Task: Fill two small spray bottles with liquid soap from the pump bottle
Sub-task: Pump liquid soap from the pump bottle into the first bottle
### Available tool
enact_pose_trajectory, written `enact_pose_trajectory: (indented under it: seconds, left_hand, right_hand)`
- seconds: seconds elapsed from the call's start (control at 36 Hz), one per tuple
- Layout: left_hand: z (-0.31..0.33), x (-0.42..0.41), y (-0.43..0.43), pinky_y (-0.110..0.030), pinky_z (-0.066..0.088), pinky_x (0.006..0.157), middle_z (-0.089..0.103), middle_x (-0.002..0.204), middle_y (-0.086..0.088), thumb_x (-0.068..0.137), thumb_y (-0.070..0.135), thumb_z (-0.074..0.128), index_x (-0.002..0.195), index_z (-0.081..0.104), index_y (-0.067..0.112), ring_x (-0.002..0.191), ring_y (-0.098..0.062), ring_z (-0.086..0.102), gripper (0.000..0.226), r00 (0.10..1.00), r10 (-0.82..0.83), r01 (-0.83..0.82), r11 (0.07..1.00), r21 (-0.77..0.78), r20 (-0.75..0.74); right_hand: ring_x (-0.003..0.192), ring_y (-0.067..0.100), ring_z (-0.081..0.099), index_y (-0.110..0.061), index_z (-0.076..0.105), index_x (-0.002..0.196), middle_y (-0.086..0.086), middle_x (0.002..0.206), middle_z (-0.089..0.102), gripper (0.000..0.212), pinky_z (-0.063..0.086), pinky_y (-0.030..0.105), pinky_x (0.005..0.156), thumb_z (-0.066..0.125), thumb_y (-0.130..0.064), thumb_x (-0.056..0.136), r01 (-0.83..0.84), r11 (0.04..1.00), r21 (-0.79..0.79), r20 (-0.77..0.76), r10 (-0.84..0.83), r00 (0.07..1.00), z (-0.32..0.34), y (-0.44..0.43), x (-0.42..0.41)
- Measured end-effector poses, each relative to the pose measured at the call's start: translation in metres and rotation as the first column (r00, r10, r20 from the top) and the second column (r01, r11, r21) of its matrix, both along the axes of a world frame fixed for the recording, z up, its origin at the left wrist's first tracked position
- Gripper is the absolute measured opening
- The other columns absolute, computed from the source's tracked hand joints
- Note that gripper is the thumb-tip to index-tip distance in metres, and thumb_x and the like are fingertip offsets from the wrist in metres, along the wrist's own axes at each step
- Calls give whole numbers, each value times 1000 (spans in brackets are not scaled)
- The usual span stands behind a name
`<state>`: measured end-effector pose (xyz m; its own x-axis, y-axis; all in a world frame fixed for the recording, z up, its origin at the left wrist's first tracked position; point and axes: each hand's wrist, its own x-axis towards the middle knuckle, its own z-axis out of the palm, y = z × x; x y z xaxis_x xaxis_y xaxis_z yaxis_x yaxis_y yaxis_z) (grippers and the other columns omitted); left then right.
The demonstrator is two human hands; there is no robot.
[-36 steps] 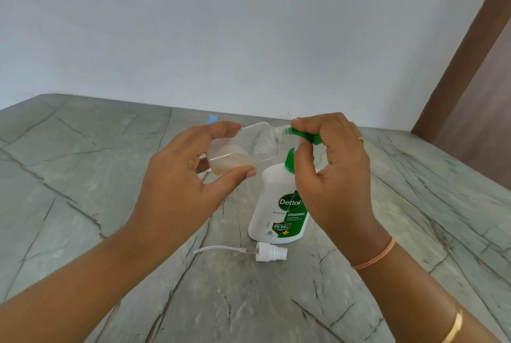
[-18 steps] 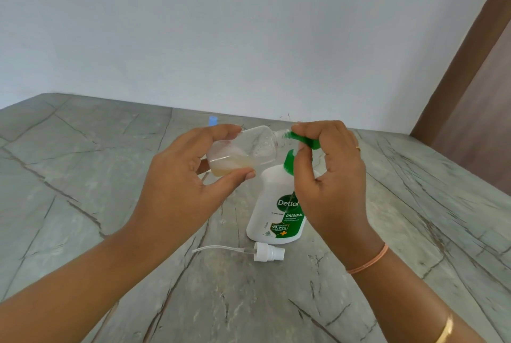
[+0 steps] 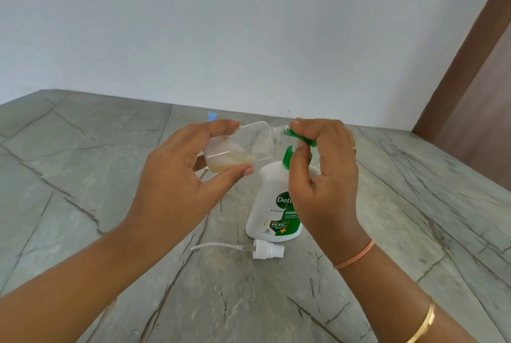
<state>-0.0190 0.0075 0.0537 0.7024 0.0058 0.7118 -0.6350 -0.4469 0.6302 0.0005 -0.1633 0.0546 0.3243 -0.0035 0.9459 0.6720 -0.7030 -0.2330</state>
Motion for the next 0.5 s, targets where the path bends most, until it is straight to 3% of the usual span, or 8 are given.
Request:
enact_pose_trajectory:
  seconds: [0.11, 0.25, 0.5]
  left_hand:
    - [-1, 1, -1, -12, 49, 84, 55, 109, 29, 65, 46, 69, 113, 57, 35, 102, 3, 56, 51, 1000, 7, -7, 1000, 18, 4]
    - [-2, 1, 0, -13, 50, 82, 57, 110, 25, 65, 43, 70, 114, 58, 34, 101, 2, 58, 51, 1000, 6, -7, 1000, 11, 8]
    - [1, 0, 0, -8, 48, 82, 57, 111, 24, 65, 45, 69, 114, 57, 33, 100, 4, 56, 51, 1000, 8, -8, 1000, 4, 8]
  right_hand:
    - [86, 17, 53, -5, 62, 95, 2, 94, 60, 21, 43, 32, 77, 45, -3, 83, 8, 1000, -4, -3, -8, 1000, -2, -1, 0]
    - [88, 17, 53, -10, 61, 97, -9, 95, 53, 22, 46, 38, 74, 44, -7, 83, -8, 1000, 6, -71, 8, 997, 4, -2, -5]
    - [88, 18, 55, -10, 61, 97, -5, 94, 58, 23, 48, 39, 74, 43, -10, 83, -5, 1000, -20, -92, 4, 996, 10, -4, -7]
